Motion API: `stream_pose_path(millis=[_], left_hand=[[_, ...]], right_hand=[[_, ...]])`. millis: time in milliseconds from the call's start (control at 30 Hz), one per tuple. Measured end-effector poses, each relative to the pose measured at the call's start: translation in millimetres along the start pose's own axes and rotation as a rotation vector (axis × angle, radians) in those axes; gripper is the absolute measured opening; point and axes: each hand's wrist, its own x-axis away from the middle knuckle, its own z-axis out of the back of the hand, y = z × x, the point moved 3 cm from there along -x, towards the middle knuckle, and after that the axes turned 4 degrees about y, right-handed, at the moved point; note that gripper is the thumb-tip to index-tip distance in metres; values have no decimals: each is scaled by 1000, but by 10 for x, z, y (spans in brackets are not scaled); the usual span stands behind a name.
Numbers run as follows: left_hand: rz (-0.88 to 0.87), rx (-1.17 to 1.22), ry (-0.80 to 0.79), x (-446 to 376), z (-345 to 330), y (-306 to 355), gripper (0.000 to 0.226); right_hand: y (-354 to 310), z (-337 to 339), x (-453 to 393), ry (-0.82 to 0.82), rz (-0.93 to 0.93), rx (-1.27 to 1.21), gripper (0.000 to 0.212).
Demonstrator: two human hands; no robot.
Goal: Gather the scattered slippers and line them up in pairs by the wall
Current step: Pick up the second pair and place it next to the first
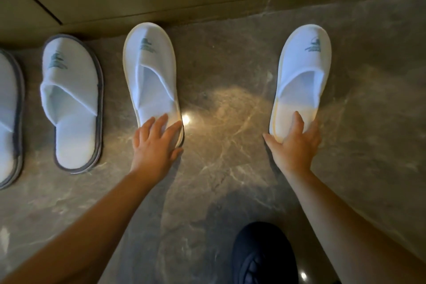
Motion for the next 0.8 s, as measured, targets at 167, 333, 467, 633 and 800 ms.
stream_pose_path(millis=[167,333,467,633,800], left_hand=[[11,-1,-25,1,22,0,60],[41,18,-33,-2,24,-12,64],[94,65,-4,10,47,-53,66],[107,90,-32,9,41,-82,68],[115,102,-26,14,33,-70,67]], right_hand=[[-140,-27,48,-23,148,-84,80],[-463,-219,190,-110,339,-76,79],[-675,-361,230,-130,408,-52,76],[-774,-450,223,-154,430,-30,74],[-804,-438,163,-169,430,-39,75]])
